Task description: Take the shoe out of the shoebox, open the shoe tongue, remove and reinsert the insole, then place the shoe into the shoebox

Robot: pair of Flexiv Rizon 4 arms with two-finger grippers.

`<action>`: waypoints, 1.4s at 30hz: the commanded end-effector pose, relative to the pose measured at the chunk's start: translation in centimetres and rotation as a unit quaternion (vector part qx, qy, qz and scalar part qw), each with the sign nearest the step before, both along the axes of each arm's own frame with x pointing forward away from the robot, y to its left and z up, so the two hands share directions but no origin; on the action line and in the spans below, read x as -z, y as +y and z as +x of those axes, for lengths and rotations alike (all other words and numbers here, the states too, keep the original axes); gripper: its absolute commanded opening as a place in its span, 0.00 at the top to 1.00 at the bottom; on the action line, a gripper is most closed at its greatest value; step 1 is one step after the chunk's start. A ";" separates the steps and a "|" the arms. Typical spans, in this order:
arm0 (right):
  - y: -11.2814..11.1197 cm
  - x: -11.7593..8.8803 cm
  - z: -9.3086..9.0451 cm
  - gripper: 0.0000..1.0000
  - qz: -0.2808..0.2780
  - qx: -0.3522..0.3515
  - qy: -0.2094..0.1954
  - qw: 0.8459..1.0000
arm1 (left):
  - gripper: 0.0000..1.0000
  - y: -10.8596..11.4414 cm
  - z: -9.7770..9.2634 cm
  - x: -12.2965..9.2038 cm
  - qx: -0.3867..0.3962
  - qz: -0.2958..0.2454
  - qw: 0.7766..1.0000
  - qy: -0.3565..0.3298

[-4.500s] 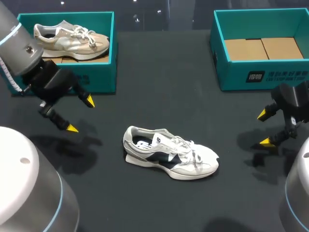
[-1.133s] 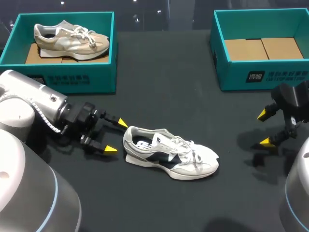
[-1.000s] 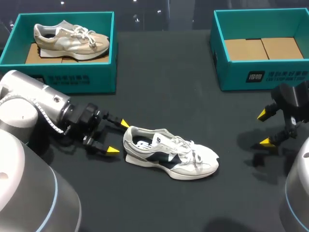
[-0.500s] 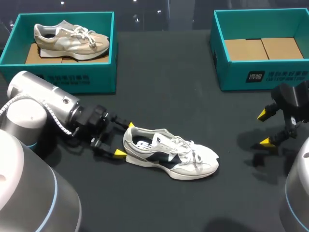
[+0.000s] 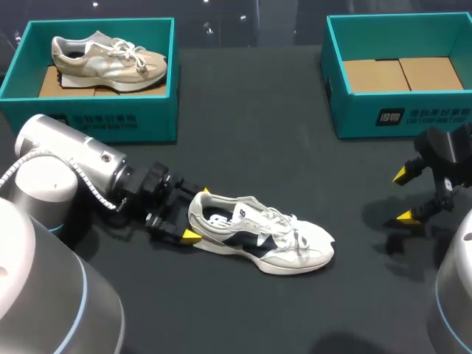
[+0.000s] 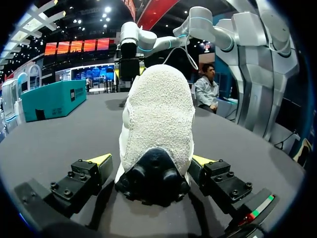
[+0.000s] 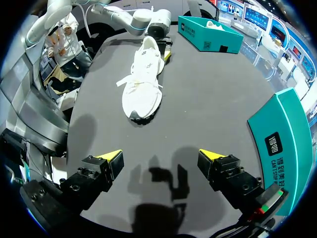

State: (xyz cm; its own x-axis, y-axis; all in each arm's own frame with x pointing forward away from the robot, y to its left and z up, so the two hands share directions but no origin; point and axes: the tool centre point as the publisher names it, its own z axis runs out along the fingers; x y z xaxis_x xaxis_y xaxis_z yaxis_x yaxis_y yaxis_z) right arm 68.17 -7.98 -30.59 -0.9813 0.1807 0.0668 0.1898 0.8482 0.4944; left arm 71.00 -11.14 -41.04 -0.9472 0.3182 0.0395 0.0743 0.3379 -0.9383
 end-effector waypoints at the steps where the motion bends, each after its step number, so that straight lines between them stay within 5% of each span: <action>1: 0.1 0.0 -0.1 0.00 -0.002 0.001 -0.001 1.000 | 0.00 -0.6 -0.5 0.2 -0.007 0.001 1.000 0.000; 20: 0.1 0.0 -0.1 0.00 -0.002 0.001 -0.001 1.000 | 0.00 -2.5 -0.9 0.7 -0.011 -0.005 1.000 0.010; 21: 0.1 0.0 -0.1 0.00 -0.002 0.001 -0.001 1.000 | 0.06 -2.6 -0.9 0.7 -0.011 -0.005 1.000 0.009; 22: 0.1 0.0 -0.1 0.00 -0.002 0.001 -0.001 1.000 | 0.51 -2.6 -0.9 0.7 -0.011 -0.005 1.000 0.009; 23: 0.1 0.0 -0.1 0.00 -0.002 0.001 -0.001 1.000 | 0.70 -2.7 -0.9 0.7 -0.013 -0.005 1.000 0.009; 24: 0.1 0.0 -0.1 0.00 -0.002 0.001 -0.001 1.000 | 1.00 -2.8 -1.0 0.7 -0.013 -0.006 1.000 0.008; 42: 0.1 0.0 -0.1 0.00 -0.002 0.001 -0.001 1.000 | 1.00 -1.3 -0.3 0.2 -0.134 -0.004 0.991 -0.005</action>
